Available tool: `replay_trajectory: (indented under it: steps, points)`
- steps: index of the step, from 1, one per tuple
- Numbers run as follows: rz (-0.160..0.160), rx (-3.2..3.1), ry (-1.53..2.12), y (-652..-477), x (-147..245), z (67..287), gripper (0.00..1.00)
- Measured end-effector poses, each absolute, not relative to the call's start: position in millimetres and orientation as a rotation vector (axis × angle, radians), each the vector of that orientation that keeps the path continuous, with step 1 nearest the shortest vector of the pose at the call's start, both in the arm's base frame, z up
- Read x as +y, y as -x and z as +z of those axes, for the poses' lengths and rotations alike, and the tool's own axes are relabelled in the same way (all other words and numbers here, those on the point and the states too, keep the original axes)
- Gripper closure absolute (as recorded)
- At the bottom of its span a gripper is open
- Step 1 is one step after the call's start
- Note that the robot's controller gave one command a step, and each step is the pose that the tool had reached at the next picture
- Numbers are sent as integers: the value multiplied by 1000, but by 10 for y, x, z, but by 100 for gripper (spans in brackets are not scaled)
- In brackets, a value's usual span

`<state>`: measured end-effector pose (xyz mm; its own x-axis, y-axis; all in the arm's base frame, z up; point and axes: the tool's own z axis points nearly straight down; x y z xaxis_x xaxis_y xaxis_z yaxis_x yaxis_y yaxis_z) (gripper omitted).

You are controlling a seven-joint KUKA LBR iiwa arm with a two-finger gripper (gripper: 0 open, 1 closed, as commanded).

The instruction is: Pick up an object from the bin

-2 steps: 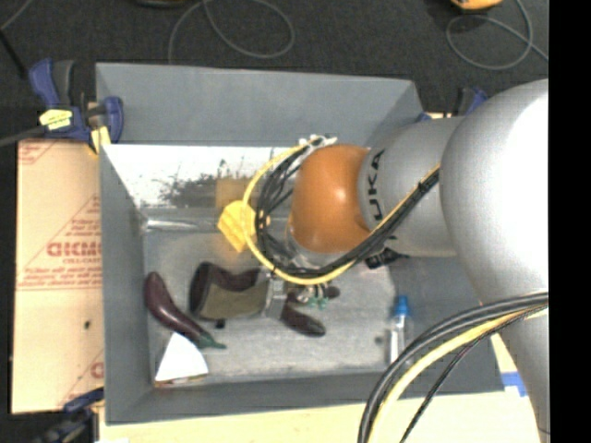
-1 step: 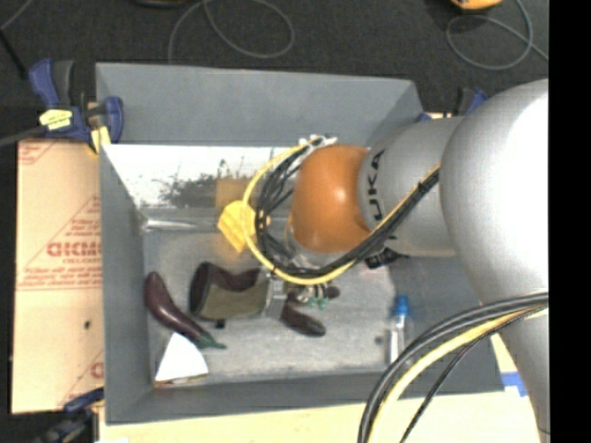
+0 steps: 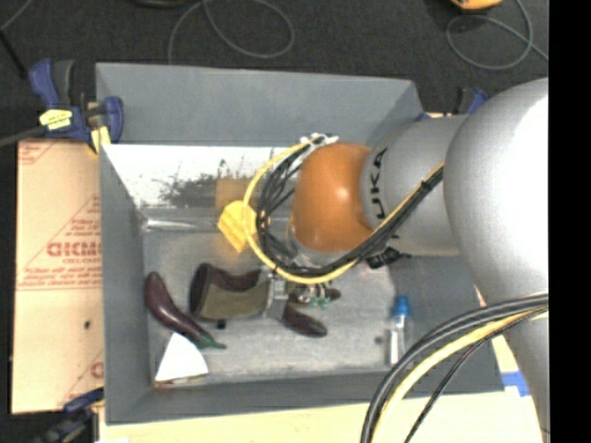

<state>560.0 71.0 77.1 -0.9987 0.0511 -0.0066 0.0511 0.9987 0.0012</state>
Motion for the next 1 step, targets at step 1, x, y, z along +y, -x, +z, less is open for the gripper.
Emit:
replay_trajectory:
  steps: [1]
  points:
    - [1,3137,-81,-5591,707,978,100]
